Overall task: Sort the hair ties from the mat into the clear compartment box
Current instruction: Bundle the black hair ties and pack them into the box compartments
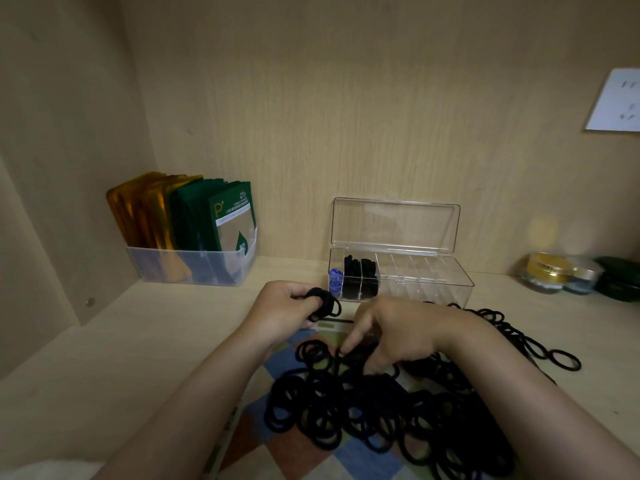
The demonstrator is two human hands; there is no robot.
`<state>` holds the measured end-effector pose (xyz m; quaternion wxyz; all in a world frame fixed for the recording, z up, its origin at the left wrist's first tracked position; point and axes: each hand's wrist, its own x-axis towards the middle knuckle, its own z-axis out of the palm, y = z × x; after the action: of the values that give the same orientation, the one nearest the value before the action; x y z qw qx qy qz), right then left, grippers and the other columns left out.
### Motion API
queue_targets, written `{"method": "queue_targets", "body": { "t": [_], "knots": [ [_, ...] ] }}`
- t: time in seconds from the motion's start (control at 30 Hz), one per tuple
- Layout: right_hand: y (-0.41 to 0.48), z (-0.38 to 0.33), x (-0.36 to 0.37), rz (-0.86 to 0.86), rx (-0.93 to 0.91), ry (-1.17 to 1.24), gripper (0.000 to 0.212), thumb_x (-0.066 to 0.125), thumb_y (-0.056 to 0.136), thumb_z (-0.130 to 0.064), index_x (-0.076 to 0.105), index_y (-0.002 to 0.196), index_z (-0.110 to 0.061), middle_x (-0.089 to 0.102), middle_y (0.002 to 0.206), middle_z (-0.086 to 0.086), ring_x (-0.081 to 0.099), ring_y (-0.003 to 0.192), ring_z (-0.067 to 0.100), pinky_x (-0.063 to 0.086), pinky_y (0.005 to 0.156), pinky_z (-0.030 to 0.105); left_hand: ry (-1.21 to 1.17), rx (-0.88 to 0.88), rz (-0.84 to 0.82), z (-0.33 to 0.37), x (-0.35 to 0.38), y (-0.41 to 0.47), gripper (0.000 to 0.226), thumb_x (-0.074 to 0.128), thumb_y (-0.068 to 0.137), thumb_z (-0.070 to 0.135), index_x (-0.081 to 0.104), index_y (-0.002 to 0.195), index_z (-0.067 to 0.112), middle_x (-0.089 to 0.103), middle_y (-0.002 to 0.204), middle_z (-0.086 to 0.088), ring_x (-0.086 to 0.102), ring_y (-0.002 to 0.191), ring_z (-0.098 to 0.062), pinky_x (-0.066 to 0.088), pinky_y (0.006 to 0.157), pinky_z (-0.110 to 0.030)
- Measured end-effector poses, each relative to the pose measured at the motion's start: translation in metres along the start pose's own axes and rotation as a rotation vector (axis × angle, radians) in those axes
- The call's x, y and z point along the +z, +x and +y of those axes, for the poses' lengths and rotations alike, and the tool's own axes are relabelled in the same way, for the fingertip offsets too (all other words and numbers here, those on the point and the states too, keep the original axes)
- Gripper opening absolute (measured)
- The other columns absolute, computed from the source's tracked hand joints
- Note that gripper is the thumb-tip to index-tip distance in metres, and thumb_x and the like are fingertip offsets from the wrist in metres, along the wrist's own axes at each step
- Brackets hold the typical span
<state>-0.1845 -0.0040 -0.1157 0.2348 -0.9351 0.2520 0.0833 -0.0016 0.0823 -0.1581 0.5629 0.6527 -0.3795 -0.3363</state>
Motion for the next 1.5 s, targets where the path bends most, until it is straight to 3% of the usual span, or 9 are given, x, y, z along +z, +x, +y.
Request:
{"method": "queue_targets", "body": {
  "t": [0.2, 0.33, 0.5, 0.77, 0.9, 1.03, 1.2, 1.37, 1.5],
  "knots": [
    [0.004, 0.002, -0.002, 0.303, -0.108, 0.254, 0.001, 0.079, 0.084, -0.025, 0.078, 0.083, -0.024, 0.072, 0.090, -0.009, 0.067, 0.080, 0.007, 0.053, 0.078, 0.030, 0.010, 0.023, 0.005, 0.000, 0.001, -0.001, 0.017, 0.068, 0.091, 0.009, 0.078, 0.095, 0.021, 0.078, 0.088, -0.001, 0.075, 0.086, -0.017, 0.061, 0.079, -0.029],
    [0.003, -0.004, -0.004, 0.330, -0.134, 0.707, 0.009, 0.070, 0.091, -0.020, 0.076, 0.085, -0.019, 0.069, 0.066, 0.011, 0.059, 0.061, 0.027, 0.042, 0.048, 0.030, 0.000, 0.065, -0.038, 0.003, 0.003, -0.005, 0.019, 0.066, 0.091, 0.008, 0.078, 0.098, 0.020, 0.078, 0.091, -0.003, 0.075, 0.089, -0.019, 0.061, 0.082, -0.035],
    [0.011, -0.011, 0.003, 0.436, -0.092, 0.707, 0.004, 0.067, 0.094, -0.012, 0.066, 0.097, -0.012, 0.066, 0.064, 0.004, 0.061, 0.044, 0.019, 0.037, 0.035, 0.020, -0.163, 0.024, -0.171, 0.009, 0.009, -0.012, 0.018, 0.069, 0.091, 0.013, 0.076, 0.108, 0.013, 0.078, 0.098, -0.005, 0.074, 0.094, -0.016, 0.061, 0.083, -0.032],
    [0.016, -0.009, 0.008, 0.593, 0.009, 0.580, 0.015, 0.069, 0.092, -0.017, 0.058, 0.084, -0.011, 0.064, 0.053, -0.002, 0.059, 0.039, 0.023, 0.034, 0.033, 0.019, -0.357, -0.034, -0.298, 0.014, 0.007, -0.012, 0.023, 0.059, 0.098, 0.015, 0.071, 0.111, 0.000, 0.075, 0.107, -0.015, 0.072, 0.101, -0.023, 0.060, 0.088, -0.036],
    [0.016, -0.008, 0.010, 0.606, 0.013, 0.520, 0.016, 0.070, 0.091, -0.022, 0.059, 0.081, -0.016, 0.071, 0.067, 0.010, 0.063, 0.042, 0.024, 0.037, 0.039, 0.021, -0.182, 0.058, -0.336, 0.010, 0.009, -0.015, 0.027, 0.067, 0.092, 0.015, 0.071, 0.118, 0.008, 0.075, 0.112, -0.009, 0.071, 0.107, -0.016, 0.057, 0.089, -0.026],
    [0.013, -0.008, 0.007, 0.534, 0.064, 0.636, 0.026, 0.076, 0.086, -0.030, 0.057, 0.093, -0.013, 0.069, 0.063, 0.005, 0.058, 0.039, 0.021, 0.039, 0.037, 0.022, -0.178, 0.051, -0.375, 0.007, 0.009, -0.015, 0.029, 0.063, 0.094, 0.006, 0.068, 0.122, 0.006, 0.074, 0.112, -0.011, 0.071, 0.107, -0.021, 0.057, 0.090, -0.027],
    [0.004, -0.003, 0.003, 0.379, 0.081, 0.782, 0.037, 0.075, 0.087, -0.037, 0.064, 0.115, -0.016, 0.072, 0.100, 0.010, 0.070, 0.067, 0.018, 0.052, 0.045, 0.028, -0.205, 0.060, -0.392, 0.011, 0.006, -0.015, 0.035, 0.064, 0.092, 0.002, 0.064, 0.126, 0.009, 0.074, 0.115, -0.012, 0.070, 0.108, -0.023, 0.058, 0.091, -0.031],
    [-0.001, 0.002, 0.000, 0.258, 0.038, 1.027, 0.012, 0.073, 0.089, -0.022, 0.072, 0.091, -0.010, 0.071, 0.080, 0.006, 0.072, 0.075, 0.021, 0.060, 0.055, 0.029, -0.237, 0.052, -0.221, 0.013, 0.012, -0.017, 0.024, 0.073, 0.084, 0.002, 0.068, 0.107, 0.007, 0.076, 0.099, -0.012, 0.074, 0.087, -0.016, 0.060, 0.074, -0.023],
    [-0.004, 0.008, -0.005, 0.275, 0.046, 1.125, 0.012, 0.073, 0.088, -0.017, 0.073, 0.092, -0.006, 0.072, 0.081, 0.010, 0.072, 0.073, 0.022, 0.060, 0.054, 0.028, -0.187, 0.104, -0.197, 0.020, 0.020, -0.015, 0.022, 0.072, 0.086, 0.006, 0.074, 0.107, 0.013, 0.078, 0.099, -0.007, 0.074, 0.091, -0.015, 0.058, 0.072, -0.020]
  ]
}}
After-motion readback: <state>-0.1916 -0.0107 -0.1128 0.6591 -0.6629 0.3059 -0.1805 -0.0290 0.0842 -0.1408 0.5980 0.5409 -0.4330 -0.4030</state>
